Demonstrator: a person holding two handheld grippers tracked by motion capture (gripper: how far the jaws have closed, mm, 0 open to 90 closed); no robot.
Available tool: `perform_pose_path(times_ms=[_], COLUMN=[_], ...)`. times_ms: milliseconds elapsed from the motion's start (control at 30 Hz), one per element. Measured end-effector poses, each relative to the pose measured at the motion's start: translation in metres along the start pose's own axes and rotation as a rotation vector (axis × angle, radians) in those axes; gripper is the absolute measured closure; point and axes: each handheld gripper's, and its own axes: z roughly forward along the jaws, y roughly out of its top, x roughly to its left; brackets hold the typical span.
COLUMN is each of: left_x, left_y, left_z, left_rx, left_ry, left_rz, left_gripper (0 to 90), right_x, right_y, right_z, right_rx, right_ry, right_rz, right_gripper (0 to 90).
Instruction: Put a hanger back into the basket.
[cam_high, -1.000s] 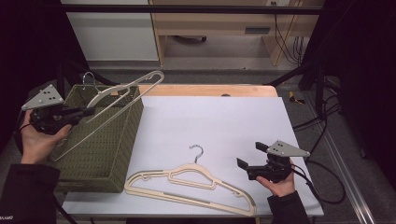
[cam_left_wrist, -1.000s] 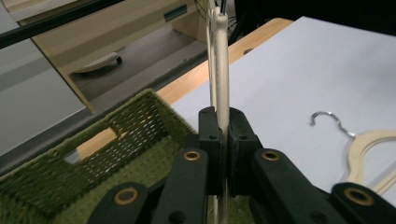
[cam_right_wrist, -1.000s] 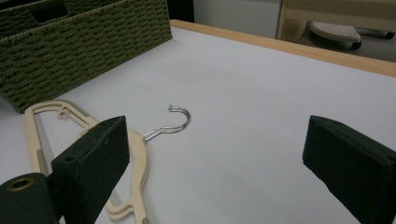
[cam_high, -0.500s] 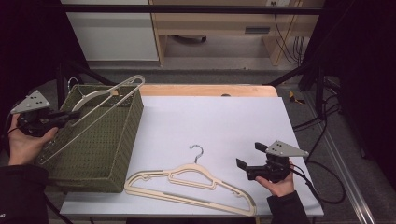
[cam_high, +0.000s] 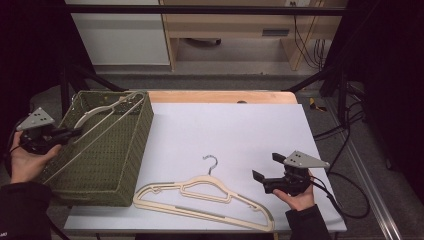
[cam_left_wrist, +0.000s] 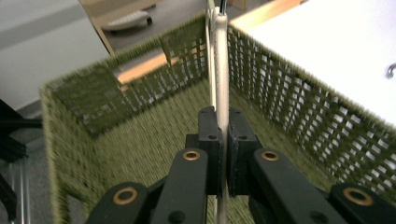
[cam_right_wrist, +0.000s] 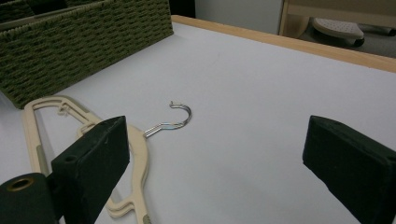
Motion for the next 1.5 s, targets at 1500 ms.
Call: perform_pose_path(times_ms=[1500], left_x=[-0.052], left_y=[-0.035], left_z=[0.064], left_rx=[0.386], left_ry=[-0.146], left_rz=[0.115], left_gripper=[73.2], right_x=[0.003], right_y=[0.0], right_z=[0.001], right_rx=[0.002], right_ry=[0.011], right_rz=[0.008], right_gripper=[8.5])
